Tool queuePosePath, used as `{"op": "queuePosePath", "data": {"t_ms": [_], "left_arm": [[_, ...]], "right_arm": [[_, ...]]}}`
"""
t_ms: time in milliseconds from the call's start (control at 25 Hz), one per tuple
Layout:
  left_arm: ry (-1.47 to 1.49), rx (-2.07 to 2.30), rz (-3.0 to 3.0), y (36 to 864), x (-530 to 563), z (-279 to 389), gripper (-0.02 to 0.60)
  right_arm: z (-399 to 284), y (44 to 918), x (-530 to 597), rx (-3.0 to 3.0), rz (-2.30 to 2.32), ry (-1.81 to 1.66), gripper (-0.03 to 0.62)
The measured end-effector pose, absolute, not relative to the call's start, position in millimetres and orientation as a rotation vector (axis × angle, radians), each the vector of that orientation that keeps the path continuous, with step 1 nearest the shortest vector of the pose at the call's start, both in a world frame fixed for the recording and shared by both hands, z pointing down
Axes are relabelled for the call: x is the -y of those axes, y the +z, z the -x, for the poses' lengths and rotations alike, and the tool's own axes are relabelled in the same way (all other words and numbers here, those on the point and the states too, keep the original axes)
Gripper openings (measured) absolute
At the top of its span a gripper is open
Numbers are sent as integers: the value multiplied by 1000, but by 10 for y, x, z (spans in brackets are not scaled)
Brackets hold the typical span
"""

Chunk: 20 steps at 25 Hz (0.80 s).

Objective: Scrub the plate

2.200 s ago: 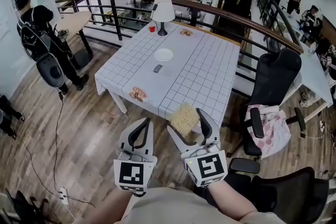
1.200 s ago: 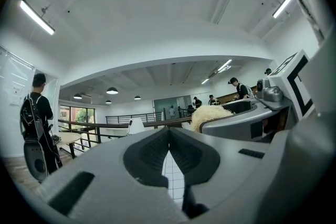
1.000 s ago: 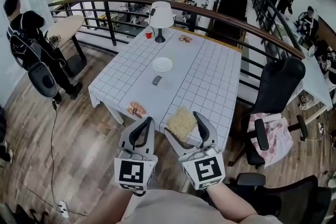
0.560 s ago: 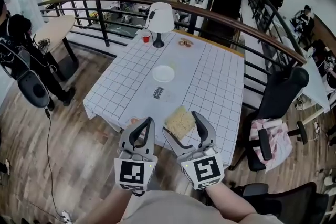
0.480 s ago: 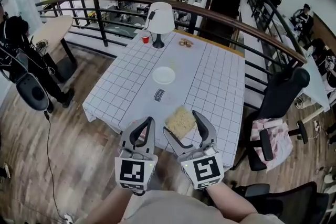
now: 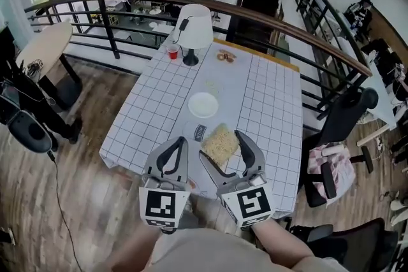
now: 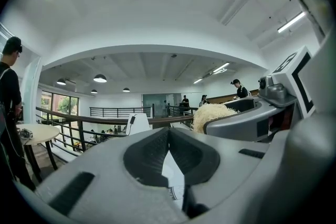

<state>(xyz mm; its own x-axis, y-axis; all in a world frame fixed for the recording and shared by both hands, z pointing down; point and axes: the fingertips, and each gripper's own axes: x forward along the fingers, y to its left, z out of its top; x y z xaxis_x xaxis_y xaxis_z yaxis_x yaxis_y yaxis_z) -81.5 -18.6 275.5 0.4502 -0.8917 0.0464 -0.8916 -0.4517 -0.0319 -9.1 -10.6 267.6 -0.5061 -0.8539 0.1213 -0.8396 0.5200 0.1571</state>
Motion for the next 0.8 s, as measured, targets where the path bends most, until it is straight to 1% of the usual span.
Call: {"op": "queuePosePath", "data": {"t_ms": [280, 440, 800], "left_arm": [[-48, -1569, 2704, 2726, 692, 1043, 12], [-37, -1532, 2761, 2778, 852, 1005, 12], [-112, -1501, 2764, 2956, 1129, 896, 12]], "right_arm": [[316, 2701, 591, 2543, -1494, -99, 377], [328, 2749, 759, 2516, -1494, -85, 377], [241, 2910, 1073, 2513, -1478, -28, 377]]}}
